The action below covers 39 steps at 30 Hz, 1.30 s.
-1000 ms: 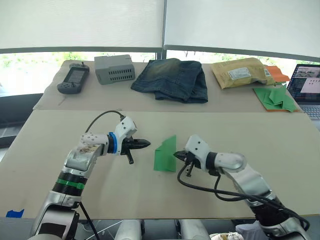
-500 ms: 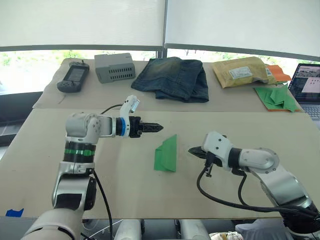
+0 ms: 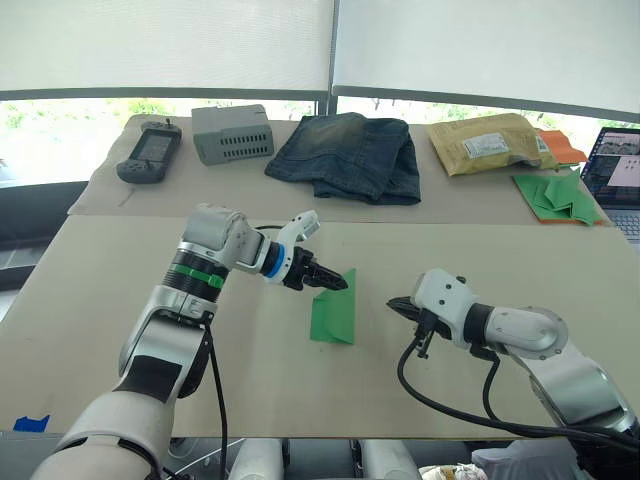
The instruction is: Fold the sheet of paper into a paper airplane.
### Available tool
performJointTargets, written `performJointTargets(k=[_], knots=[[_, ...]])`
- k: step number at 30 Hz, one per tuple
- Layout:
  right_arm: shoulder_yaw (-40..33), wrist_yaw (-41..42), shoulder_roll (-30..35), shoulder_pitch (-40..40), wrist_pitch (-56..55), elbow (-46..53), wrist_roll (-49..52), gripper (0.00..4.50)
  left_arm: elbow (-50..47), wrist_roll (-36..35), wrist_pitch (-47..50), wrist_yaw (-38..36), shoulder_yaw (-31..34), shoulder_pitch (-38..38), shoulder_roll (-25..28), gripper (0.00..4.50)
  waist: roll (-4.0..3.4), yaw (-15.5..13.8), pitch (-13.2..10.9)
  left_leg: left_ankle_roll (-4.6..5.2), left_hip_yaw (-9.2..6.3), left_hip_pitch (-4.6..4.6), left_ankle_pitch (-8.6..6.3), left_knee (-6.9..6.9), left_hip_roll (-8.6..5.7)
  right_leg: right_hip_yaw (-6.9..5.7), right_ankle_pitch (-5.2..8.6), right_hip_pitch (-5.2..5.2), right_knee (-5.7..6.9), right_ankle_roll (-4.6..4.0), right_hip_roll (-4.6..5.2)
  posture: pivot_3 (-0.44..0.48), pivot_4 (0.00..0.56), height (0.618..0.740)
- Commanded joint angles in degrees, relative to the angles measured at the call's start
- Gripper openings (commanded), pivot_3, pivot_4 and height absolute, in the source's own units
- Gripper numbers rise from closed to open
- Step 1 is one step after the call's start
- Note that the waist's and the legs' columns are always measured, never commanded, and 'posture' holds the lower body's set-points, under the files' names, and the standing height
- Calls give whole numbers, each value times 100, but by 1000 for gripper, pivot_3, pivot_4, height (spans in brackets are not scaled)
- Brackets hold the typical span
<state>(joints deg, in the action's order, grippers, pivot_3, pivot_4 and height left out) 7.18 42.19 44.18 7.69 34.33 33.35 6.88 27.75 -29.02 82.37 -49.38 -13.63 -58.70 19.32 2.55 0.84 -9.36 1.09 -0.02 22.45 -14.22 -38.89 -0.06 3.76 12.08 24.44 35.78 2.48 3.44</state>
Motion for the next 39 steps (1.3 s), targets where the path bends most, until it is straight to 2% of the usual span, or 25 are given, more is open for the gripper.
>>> performJointTargets(k=[1, 7, 11, 13, 17, 21, 24, 26, 30, 34, 36, 39], knots=[[-277, -83, 72, -4, 19, 224, -9, 0, 257, 83, 93, 148, 69, -227, -136, 1976, 1, 8, -1, 0, 0, 0, 0, 0, 0, 0, 0, 1, 1, 0, 0, 0, 150, 728], [-347, -70, 162, -3, -69, 78, -66, 0, 817, 21, 549, 754, 1068, -406, -447, 36, 2, 6, -1, 0, -1, 0, 0, 0, 1, -1, 0, 3, 5, 1, -4, 0, 150, 728], [-310, -59, 149, 149, -98, -22, -40, 0, 946, 57, 952, 1475, 2333, -480, -662, 13, 2, 18, -1, 0, -7, -1, 0, 0, 0, 1, -1, 3, 4, 2, -1, 0, 150, 728], [-265, -39, 142, 201, -136, -65, -54, 0, 890, 182, 829, 2222, 3299, -465, -916, 13, 3, 0, -2, 0, -12, -1, 0, 0, 1, 1, -2, 3, 5, 2, -1, 0, 150, 728], [-124, 28, 93, 372, -242, -231, -73, 0, 723, 1, 1013, 3743, 5141, -362, -1480, 13, 3, -5, -2, -1, -34, -2, 0, -1, 0, 3, -7, 3, 6, 1, 4, 0, 150, 728], [-65, 88, 54, 515, -329, -398, -112, 0, -49, -226, 1013, 5200, 6236, -173, -2293, 13, 5, -22, -3, -4, -39, -3, 0, 0, -2, 6, -22, -2, 1, -3, 13, 0, 150, 728], [-9, 128, 24, 613, -399, -501, -136, 0, -754, -437, 1013, 6176, 6704, 21, -2887, 13, 18, -9, -10, -10, -40, -1, -1, -1, -5, 8, -34, -1, 1, -15, 24, 0, 150, 728], [24, 139, 6, 654, -435, -544, -154, 0, -1014, -659, 1013, 6680, 6857, 94, -3084, 13, 26, 27, -15, -17, -36, -1, -1, 1, -5, 11, -37, 6, 4, -17, 21, 0, 150, 728], [56, 138, -21, 690, -462, -553, -187, 0, -1186, -1253, 1013, 7428, 7040, 171, -3183, 1092, 26, -5, -15, -37, -41, -5, 1, 2, -7, 10, -38, 5, 9, -18, 12, 0, 150, 728], [58, 152, -40, 682, -445, -456, -165, 0, -983, -2416, 1013, 7952, 6564, 413, -2795, 2457, 27, -25, -15, -41, -43, -5, 3, -1, -9, 10, -39, 0, 8, -18, 15, 0, 150, 728], [116, 158, -97, 691, -423, -389, -136, 0, -806, -3170, 1013, 8067, 6072, 598, -2326, 3127, 26, -19, -15, -41, -43, -7, 3, 0, -8, 11, -40, -2, 7, -18, 18, 0, 150, 728], [204, 138, -256, 746, -346, -341, -82, 0, -530, -4346, 1013, 7956, 5115, 905, -1254, 4179, 31, 41, -18, -44, -41, -9, 3, 1, -7, 15, -45, 9, 18, -27, 12, 0, 150, 728]])
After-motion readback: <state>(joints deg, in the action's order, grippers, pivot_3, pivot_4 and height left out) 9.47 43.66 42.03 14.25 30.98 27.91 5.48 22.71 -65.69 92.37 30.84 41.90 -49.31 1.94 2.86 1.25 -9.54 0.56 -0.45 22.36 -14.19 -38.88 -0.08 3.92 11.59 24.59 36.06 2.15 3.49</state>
